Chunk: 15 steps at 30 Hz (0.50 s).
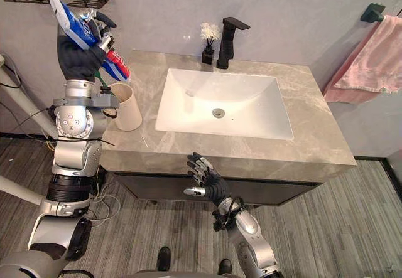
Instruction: Organize washtable
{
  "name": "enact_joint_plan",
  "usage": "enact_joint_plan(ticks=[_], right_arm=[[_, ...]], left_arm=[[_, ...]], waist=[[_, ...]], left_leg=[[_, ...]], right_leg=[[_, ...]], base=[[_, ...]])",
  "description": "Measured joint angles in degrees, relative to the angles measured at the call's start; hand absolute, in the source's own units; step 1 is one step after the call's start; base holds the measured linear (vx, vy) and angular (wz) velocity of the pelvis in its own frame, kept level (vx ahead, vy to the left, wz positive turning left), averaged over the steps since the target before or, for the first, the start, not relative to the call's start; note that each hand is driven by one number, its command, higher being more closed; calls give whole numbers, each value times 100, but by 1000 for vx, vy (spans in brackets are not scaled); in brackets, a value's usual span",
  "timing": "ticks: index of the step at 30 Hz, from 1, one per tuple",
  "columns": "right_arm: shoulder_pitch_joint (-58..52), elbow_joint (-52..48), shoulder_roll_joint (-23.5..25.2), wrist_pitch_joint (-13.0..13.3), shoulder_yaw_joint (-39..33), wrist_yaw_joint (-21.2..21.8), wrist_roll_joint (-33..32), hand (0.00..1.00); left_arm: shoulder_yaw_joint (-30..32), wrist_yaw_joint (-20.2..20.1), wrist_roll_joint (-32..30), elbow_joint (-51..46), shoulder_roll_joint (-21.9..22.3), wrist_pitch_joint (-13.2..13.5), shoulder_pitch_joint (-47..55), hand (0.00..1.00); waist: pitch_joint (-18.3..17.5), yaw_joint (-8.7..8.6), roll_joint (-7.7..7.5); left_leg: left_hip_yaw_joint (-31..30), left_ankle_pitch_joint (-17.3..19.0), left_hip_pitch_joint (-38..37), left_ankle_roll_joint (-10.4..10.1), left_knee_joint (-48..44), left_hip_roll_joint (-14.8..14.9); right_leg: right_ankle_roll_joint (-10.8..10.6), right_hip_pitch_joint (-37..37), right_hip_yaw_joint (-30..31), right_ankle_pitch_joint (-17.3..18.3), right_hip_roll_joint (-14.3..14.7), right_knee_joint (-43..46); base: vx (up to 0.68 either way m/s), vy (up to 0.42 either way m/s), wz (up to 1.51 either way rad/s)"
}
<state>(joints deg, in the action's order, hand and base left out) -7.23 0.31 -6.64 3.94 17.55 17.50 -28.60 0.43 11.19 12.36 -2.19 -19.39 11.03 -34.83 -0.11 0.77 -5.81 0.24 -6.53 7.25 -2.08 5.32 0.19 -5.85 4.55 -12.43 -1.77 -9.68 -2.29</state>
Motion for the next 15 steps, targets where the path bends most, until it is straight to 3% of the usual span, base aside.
enact_joint_plan(ticks=[15], right_arm=[[-141, -206, -6, 17, -245, 3, -12, 0]], left_arm=[[254, 11, -78, 105, 71, -83, 357, 100]], waist=[[76, 10, -145]], left_leg=[[5, 7, -2, -9, 0, 1]], right_leg=[[2, 11, 5, 1, -1, 27]], base=[[0, 0, 0]])
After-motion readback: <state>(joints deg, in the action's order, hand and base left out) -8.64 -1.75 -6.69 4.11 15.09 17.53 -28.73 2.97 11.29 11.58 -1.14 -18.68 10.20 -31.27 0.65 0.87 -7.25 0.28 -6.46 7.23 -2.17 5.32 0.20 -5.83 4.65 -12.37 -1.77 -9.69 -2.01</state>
